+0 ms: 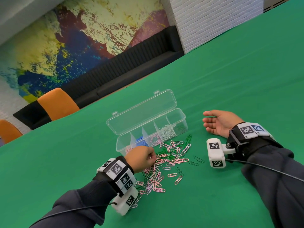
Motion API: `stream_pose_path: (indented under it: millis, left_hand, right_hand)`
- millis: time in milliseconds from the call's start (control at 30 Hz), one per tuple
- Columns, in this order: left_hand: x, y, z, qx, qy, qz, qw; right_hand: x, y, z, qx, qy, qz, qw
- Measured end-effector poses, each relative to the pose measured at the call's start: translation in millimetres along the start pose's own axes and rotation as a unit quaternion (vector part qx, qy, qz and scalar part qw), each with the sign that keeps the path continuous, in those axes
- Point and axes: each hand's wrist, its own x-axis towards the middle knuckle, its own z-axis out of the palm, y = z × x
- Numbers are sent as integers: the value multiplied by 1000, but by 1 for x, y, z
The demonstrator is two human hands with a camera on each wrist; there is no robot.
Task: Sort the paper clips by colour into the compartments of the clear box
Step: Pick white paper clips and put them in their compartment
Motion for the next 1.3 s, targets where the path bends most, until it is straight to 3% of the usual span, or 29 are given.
stream_pose_path:
  millis: [367, 467, 533, 567, 600, 633, 700, 767, 800, 833, 867, 900, 933, 967, 1033, 1067, 1100, 1167, 1300]
  left_hand:
    - [2, 7, 6, 7, -40, 34, 999]
    - [-1, 4, 3, -79, -45, 14, 996]
    - [-3, -3, 1, -212, -39, -16, 976]
    - [-5, -9, 0, -312, -30, -28, 949]
    - [-8, -14, 0, -427, -15, -38, 903]
    - [-10, -20, 0, -544, 7, -50, 837]
    - [-16, -29, 0, -734, 40, -62, 675]
    - [-20, -34, 5, -838, 53, -46, 542]
    - [-21, -35, 6, -862, 48, -39, 502]
    - [-20, -37, 7, -875, 42, -37, 482]
    - [-20, -38, 6, -874, 31, -38, 483]
    - [-18, -37, 3, -860, 15, -46, 508]
    - [-16, -35, 0, -823, -3, -66, 564]
    - [-14, -32, -3, -749, -21, -88, 656]
    - [-5, -26, -6, -463, -55, -118, 877]
    - [1, -24, -5, -297, -67, -112, 946]
    - [5, -21, -3, -158, -76, -93, 980]
    - [10, -12, 0, -17, -85, -58, 995]
    - [14, 1, 6, 28, -65, -43, 997]
  right_hand:
    - [-4, -1, 1, -4, -1, -2, 1000]
    - [-4, -2, 1, -4, -1, -2, 1000]
    - [-3, -1, 1, -4, 0, -1, 1000]
    - [-3, -1, 1, -4, -1, -1, 1000]
    - [-2, -1, 1, -4, -1, 0, 1000]
    - [-2, -1, 1, -4, -2, 1, 1000]
    - [-2, -1, 1, -5, -2, 3, 1000]
    - [-2, -1, 1, -5, -2, 2, 1000]
    - [-2, -2, 1, -5, -2, 2, 1000]
    - [-2, -2, 1, -5, -2, 3, 1000]
    - [-3, -2, 1, -5, -2, 2, 1000]
    - [-3, -2, 2, -6, -2, 2, 1000]
    - [-3, -2, 2, -6, -1, 2, 1000]
    - [-4, -2, 2, -5, 0, 2, 1000]
    - [-4, -2, 2, -6, -1, 1, 1000]
    - [-5, -2, 2, -7, -1, 2, 1000]
    - [-5, -2, 2, -7, -1, 2, 1000]
    - [-4, -2, 2, -7, -2, 3, 1000]
    - [-3, -1, 2, -6, -2, 5, 1000]
